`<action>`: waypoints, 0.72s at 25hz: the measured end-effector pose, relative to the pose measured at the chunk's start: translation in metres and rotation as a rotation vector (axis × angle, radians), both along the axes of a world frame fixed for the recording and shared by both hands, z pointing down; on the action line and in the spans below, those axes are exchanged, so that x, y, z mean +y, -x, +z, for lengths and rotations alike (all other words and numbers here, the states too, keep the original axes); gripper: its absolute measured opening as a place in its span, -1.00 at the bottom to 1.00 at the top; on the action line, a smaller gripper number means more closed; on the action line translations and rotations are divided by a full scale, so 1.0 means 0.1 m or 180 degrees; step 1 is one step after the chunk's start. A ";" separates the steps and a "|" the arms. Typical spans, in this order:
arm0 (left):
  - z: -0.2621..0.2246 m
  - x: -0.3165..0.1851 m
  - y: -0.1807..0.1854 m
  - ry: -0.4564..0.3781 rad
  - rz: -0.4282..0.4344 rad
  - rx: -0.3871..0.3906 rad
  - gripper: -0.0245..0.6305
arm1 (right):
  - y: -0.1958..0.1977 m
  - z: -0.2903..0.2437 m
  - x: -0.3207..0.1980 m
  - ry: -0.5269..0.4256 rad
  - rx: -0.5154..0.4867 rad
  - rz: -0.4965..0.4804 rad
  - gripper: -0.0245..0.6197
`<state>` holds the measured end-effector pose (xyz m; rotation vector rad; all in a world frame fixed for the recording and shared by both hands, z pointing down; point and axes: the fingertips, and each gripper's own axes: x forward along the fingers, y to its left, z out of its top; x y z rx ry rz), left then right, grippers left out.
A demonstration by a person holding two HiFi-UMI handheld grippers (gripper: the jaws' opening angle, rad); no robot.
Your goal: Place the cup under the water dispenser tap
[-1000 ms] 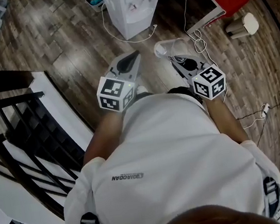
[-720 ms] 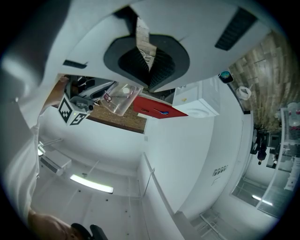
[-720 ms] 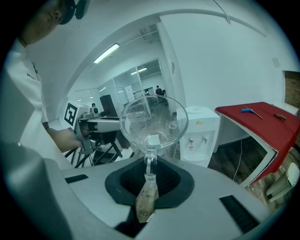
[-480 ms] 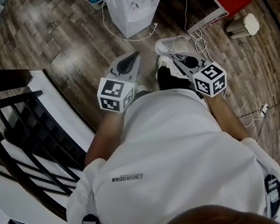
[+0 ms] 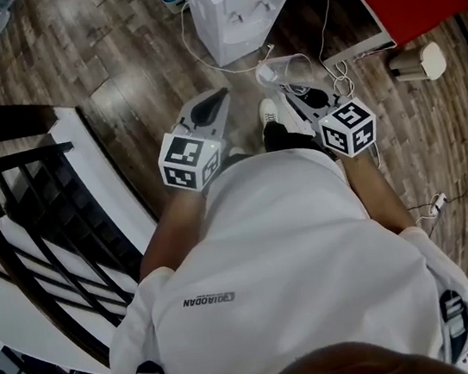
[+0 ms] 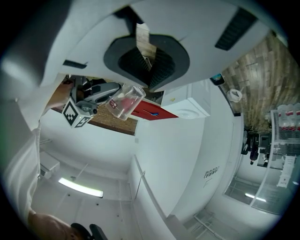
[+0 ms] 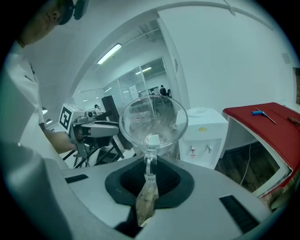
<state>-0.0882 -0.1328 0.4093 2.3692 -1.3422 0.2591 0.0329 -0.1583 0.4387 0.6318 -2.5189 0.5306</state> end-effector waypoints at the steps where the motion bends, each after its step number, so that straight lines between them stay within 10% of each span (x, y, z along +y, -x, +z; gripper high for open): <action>1: 0.01 -0.06 -0.02 0.0003 0.0002 -0.0019 -0.94 | 0.00 0.01 -0.06 -0.0001 -0.0012 -0.0020 -0.80; 18: 0.11 -1.08 -0.60 0.0102 -0.0175 -0.0328 -0.94 | -0.39 0.43 -1.05 0.0063 0.0123 -0.0452 -0.80</action>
